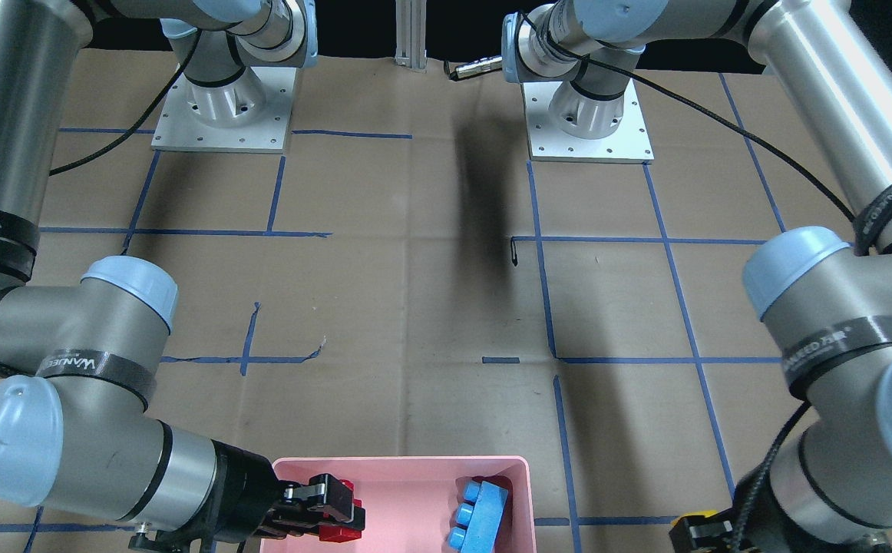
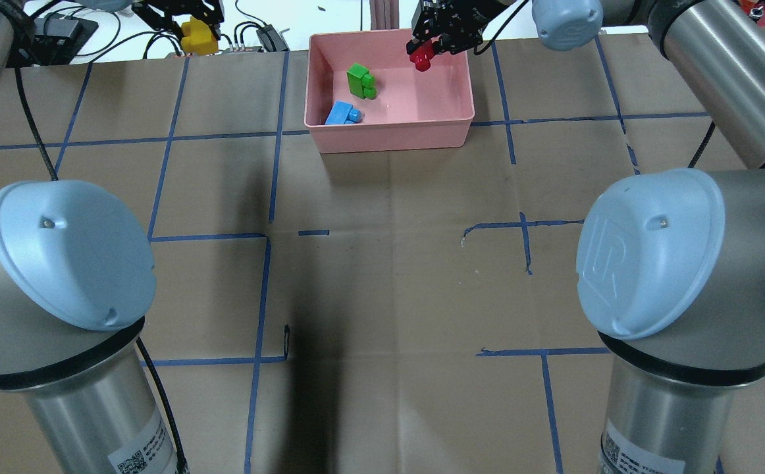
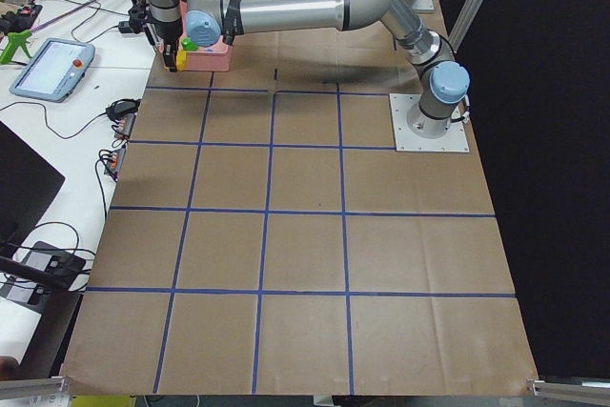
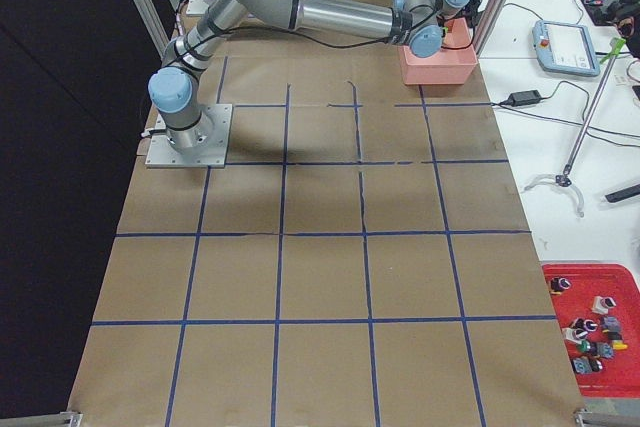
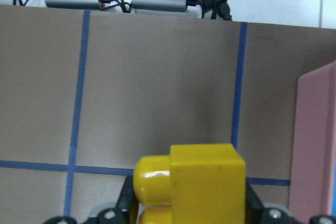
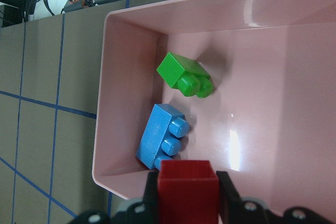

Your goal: Put all blocks into box

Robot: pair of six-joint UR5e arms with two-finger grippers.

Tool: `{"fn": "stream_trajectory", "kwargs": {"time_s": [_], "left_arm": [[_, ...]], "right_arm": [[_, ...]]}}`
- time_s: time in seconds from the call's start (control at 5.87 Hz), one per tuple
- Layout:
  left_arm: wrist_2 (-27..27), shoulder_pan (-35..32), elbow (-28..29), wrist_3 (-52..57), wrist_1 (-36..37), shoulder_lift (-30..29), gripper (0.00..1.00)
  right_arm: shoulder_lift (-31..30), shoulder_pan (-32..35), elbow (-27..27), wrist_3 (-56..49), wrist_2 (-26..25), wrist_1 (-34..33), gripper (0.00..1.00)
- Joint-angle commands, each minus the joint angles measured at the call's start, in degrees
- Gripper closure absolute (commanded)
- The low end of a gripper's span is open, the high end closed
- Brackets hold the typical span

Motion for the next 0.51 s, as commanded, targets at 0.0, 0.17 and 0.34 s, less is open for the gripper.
{"fn": "stream_trajectory", "kwargs": {"time_s": [0.0,0.17,0.34], "left_arm": [[-0.02,-4.26,2.81,-6.85,1.94,-4.14,0.91],[0.06,-6.19,3.17,-10.36,2.48,-5.29,0.91],[0.07,-7.43,3.17,-12.49,2.49,-5.39,0.91]], "right_arm": [[0.52,-0.07,-0.64,-1.35,0.08,-0.79,0.0],[0.35,-0.42,-0.46,-1.43,-0.01,-0.7,0.0],[0.18,-0.51,-0.38,-1.44,-0.01,-0.7,0.0]]}}
